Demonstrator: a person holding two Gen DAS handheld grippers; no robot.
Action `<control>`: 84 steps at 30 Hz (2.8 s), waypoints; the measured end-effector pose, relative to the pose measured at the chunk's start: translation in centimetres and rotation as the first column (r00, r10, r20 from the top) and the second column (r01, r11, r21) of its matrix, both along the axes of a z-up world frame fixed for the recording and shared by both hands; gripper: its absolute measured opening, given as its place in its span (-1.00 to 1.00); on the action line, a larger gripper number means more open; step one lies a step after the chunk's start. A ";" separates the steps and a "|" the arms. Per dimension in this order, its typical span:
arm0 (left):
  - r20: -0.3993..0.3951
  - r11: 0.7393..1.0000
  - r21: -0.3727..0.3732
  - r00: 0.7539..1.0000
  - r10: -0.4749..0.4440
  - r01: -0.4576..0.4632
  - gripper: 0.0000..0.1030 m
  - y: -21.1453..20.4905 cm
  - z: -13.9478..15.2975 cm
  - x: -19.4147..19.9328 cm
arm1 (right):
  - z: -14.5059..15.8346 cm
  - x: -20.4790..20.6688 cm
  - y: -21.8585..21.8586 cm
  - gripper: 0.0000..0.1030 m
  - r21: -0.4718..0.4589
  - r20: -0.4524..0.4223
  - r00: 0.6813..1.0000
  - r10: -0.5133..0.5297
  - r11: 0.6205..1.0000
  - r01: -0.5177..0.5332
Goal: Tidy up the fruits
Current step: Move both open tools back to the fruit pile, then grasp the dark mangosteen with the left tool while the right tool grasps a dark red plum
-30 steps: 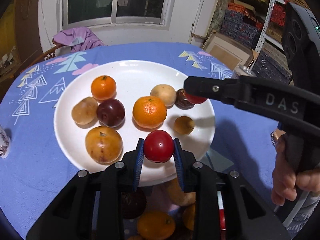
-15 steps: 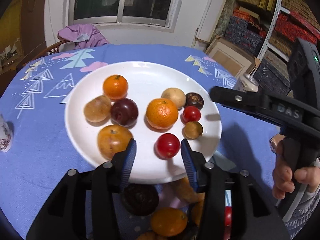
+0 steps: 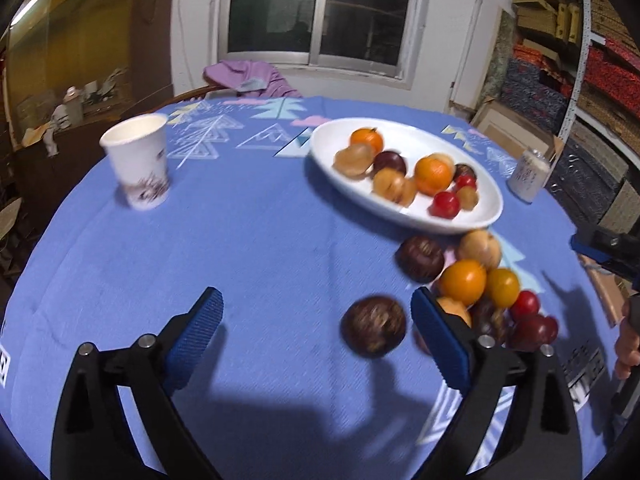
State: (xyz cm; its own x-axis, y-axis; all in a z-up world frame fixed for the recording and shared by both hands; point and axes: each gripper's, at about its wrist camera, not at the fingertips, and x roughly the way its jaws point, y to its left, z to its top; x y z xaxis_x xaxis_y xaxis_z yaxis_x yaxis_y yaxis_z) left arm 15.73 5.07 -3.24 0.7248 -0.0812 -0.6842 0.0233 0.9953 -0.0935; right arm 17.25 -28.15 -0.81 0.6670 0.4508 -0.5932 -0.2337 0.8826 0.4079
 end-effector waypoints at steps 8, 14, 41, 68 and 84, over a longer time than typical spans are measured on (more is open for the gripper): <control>-0.021 0.992 0.105 0.998 -0.064 0.066 0.85 -2.3 -1.0 0.0 | -0.2 0.1 -1.2 0.69 0.026 -0.023 0.999 -0.044 0.999 0.044; -0.102 0.987 0.133 0.992 -0.077 0.090 0.86 -3.4 -2.2 1.6 | -0.3 0.1 -0.6 0.69 0.019 -0.030 0.999 -0.035 0.999 0.036; -0.153 0.997 0.070 0.988 0.037 -0.026 0.87 0.8 -3.1 3.6 | -1.0 -0.3 1.4 0.69 -0.027 -0.044 0.999 0.025 0.999 -0.026; -0.088 0.997 0.073 0.996 0.003 0.004 0.87 -0.2 -2.1 3.0 | -2.1 0.0 2.3 0.69 -0.057 -0.081 0.996 0.037 0.998 -0.042; -0.116 0.992 0.066 0.989 -0.097 0.105 -0.02 -1.7 -2.7 3.4 | -2.0 -0.1 2.5 0.81 -0.070 -0.074 0.997 0.037 0.997 -0.043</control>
